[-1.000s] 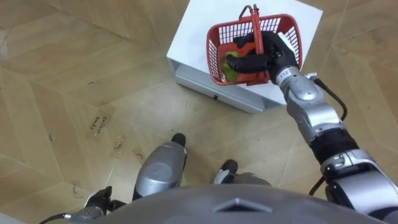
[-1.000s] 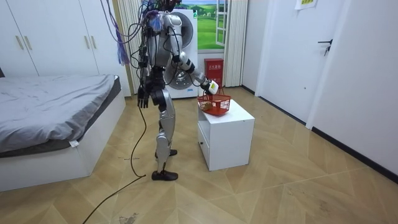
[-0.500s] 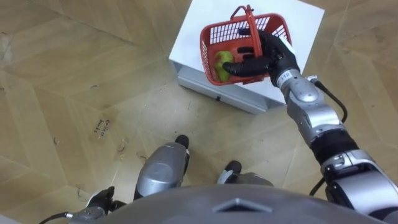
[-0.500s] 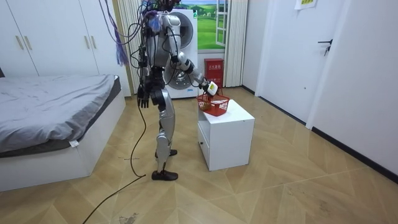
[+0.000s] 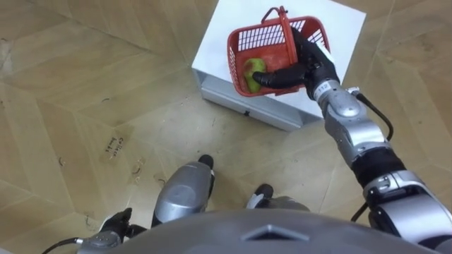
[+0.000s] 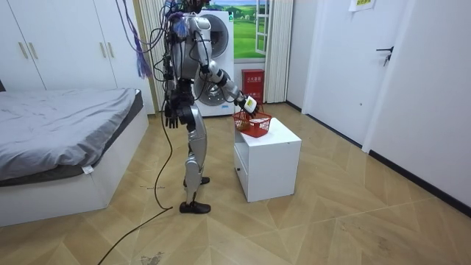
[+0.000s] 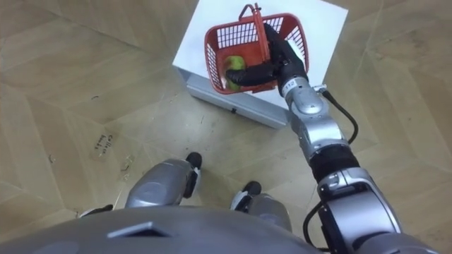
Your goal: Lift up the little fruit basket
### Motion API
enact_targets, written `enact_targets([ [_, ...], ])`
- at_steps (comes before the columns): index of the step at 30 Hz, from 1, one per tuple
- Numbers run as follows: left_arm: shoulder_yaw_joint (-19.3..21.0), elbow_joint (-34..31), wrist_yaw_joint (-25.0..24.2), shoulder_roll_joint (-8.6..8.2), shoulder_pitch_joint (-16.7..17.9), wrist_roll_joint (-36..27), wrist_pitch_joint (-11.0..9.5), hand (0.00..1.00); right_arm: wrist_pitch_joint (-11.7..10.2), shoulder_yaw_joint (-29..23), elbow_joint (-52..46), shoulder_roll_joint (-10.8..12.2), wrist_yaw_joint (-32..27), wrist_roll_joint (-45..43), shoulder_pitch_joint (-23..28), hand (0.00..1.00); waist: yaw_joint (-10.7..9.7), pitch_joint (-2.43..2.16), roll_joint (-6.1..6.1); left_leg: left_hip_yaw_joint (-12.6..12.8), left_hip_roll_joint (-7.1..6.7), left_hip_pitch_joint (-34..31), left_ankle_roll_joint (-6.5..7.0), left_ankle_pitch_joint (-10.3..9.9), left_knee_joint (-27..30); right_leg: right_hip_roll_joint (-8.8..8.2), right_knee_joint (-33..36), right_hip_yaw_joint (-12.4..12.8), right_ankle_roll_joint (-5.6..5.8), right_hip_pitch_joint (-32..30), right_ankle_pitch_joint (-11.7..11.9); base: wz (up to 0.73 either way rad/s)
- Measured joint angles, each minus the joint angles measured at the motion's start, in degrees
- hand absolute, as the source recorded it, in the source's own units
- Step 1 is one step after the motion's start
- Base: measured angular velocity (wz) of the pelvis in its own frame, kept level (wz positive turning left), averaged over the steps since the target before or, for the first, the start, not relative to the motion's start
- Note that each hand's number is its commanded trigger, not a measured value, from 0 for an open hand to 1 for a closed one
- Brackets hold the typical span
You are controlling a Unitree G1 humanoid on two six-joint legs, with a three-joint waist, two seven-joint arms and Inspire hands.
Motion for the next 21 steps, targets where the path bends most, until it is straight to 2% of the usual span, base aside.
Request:
enact_targets([
  [3, 0.0, -0.1, -0.1, 0.00, 0.0, 0.0, 0.0, 0.00, -0.1, 0.0, -0.1, 0.0, -0.1, 0.0, 0.0, 0.00, -0.7, -0.42, -0.65, 0.2, 0.04, 0.7, 0.00, 0.0, 0.0, 0.01, -0.1, 0.0, 0.00, 0.7, 0.0, 0.00],
  [7, -0.1, -0.1, 0.5, -0.01, 0.4, 0.0, -0.4, 0.00, -1.0, -0.2, -1.1, -0.2, -0.9, 0.0, 0.4, 0.00, -1.6, -0.52, -0.76, 0.5, 0.10, 2.0, 0.12, -0.1, 0.0, 0.13, -0.8, 0.3, 0.07, 2.2, 0.1, -0.02],
  [13, 0.0, -0.1, 2.2, -0.02, 0.6, 0.0, -0.5, 0.00, -2.4, -0.3, -5.6, -0.9, -2.6, 0.1, 2.7, 0.00, -1.8, -0.56, -0.80, 1.2, 0.15, 2.6, 0.15, -0.1, -0.5, 0.17, -1.1, 1.2, 0.18, 2.3, 0.2, -0.06],
  [16, 1.5, -1.3, 2.6, -0.09, 1.6, 0.1, -0.3, 0.00, -2.5, -1.1, -9.0, -1.1, -3.0, -1.3, 4.6, 0.00, -3.3, -0.67, -0.73, 1.4, 0.08, 3.7, 0.34, -0.2, -1.1, 0.19, -1.7, 1.3, 0.31, 3.3, 0.3, 0.00],
  [21, 3.5, -2.3, 2.6, -0.84, 2.1, 0.1, -0.4, 0.00, -2.6, -2.6, -12.0, -1.3, -3.0, -2.3, 6.4, 0.00, -4.6, -0.76, -0.56, 2.7, 0.25, 5.9, 0.38, -0.2, -2.7, 0.07, -2.0, 2.2, 0.42, 4.4, 0.3, -0.11],
])
